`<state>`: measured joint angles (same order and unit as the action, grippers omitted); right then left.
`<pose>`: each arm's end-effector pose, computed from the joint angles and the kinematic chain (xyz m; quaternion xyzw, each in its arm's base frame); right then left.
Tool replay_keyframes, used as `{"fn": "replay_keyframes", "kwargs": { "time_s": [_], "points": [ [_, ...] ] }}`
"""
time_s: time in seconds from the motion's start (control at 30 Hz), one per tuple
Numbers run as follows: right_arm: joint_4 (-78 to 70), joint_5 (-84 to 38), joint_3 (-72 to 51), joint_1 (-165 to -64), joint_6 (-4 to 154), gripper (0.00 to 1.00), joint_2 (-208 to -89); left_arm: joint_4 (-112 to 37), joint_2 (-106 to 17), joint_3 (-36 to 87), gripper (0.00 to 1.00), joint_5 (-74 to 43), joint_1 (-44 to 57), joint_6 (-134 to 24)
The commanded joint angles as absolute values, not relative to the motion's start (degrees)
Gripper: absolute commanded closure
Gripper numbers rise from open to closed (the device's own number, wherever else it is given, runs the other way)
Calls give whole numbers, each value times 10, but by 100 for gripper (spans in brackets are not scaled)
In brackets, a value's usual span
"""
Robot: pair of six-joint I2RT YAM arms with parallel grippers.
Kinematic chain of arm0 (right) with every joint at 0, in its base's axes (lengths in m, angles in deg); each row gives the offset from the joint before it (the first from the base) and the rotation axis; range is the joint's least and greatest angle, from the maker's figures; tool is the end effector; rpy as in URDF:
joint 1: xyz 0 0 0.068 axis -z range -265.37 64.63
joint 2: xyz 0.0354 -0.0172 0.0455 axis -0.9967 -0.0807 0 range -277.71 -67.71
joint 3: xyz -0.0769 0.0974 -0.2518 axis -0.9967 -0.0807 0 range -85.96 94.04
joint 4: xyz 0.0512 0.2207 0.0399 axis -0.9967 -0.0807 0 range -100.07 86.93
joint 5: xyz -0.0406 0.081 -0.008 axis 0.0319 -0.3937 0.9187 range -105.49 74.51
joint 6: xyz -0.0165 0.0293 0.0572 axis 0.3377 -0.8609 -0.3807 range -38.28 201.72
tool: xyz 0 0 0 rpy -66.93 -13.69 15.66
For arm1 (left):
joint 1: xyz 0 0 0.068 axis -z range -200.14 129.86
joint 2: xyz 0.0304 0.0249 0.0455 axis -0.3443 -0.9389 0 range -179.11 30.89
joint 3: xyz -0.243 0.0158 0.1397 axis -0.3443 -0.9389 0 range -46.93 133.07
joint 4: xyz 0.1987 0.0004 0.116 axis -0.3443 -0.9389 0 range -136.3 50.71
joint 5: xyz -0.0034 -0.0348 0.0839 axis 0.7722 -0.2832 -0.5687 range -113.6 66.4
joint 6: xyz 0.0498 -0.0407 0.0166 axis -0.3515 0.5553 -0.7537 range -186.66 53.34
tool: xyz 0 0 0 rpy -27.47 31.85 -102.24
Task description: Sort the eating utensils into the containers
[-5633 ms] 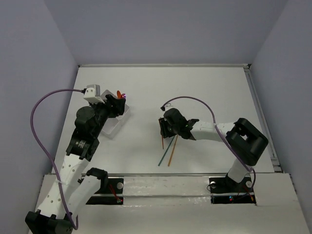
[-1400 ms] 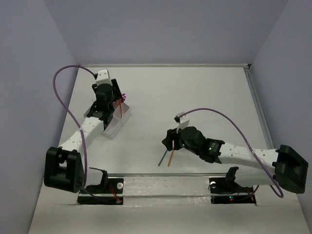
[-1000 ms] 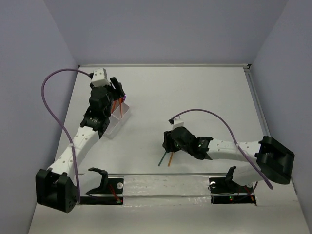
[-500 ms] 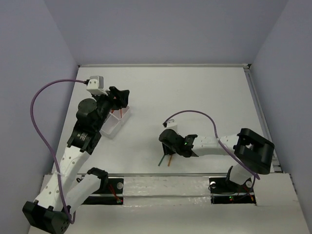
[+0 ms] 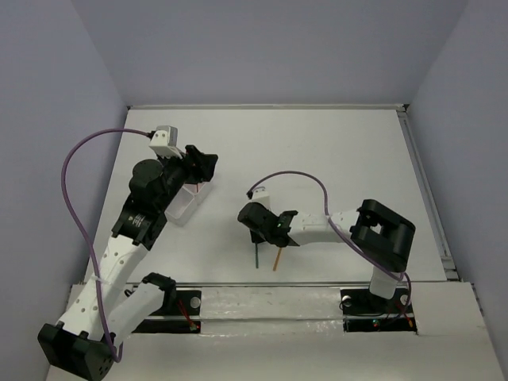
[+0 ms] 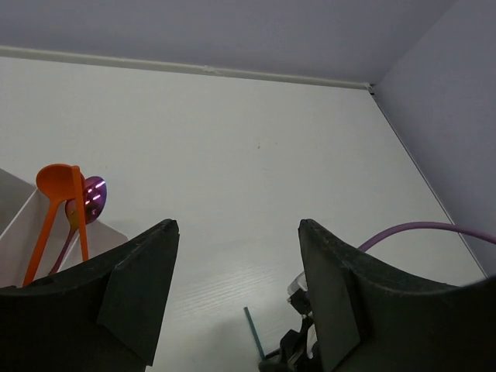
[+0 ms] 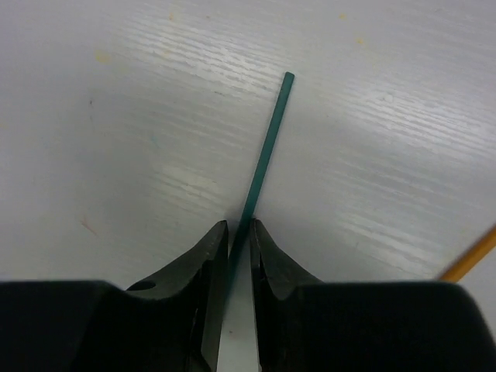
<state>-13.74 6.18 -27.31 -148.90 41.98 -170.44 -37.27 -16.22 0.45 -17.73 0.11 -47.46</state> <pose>0.1709 0.2996 0.1748 -0.1372 0.9277 0.1219 0.3250 0.1594 -0.0646 0.3789 0.0432 0.6916 -0.2764 0.6659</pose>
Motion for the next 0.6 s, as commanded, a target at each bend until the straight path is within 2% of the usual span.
{"fn": "replay_keyframes", "kwargs": {
  "time_s": [0.0, 0.07, 0.1, 0.33, 0.43, 0.57],
  "points": [
    [-131, 45, -243, -1497, 431, 71, -1739, -358, -153, 9, 25, -169, 4, -472],
    [-135, 49, -247, -1497, 432, 64, -1736, -359, -155, 10, 25, -171, 4, -472],
    [-137, 51, -250, -1497, 431, 64, -1733, -360, -156, 10, 25, -171, 4, -471],
    [-160, 50, -287, -1536, 407, 72, -1708, -362, -164, 11, 25, -161, 4, -467],
    [-158, 40, -294, -1546, 399, 76, -1715, -362, -167, 11, 25, -154, 4, -466],
    [-155, 44, -277, -1546, 405, 93, -1743, -363, -176, 13, 25, -139, 4, -464]
  ]
}}
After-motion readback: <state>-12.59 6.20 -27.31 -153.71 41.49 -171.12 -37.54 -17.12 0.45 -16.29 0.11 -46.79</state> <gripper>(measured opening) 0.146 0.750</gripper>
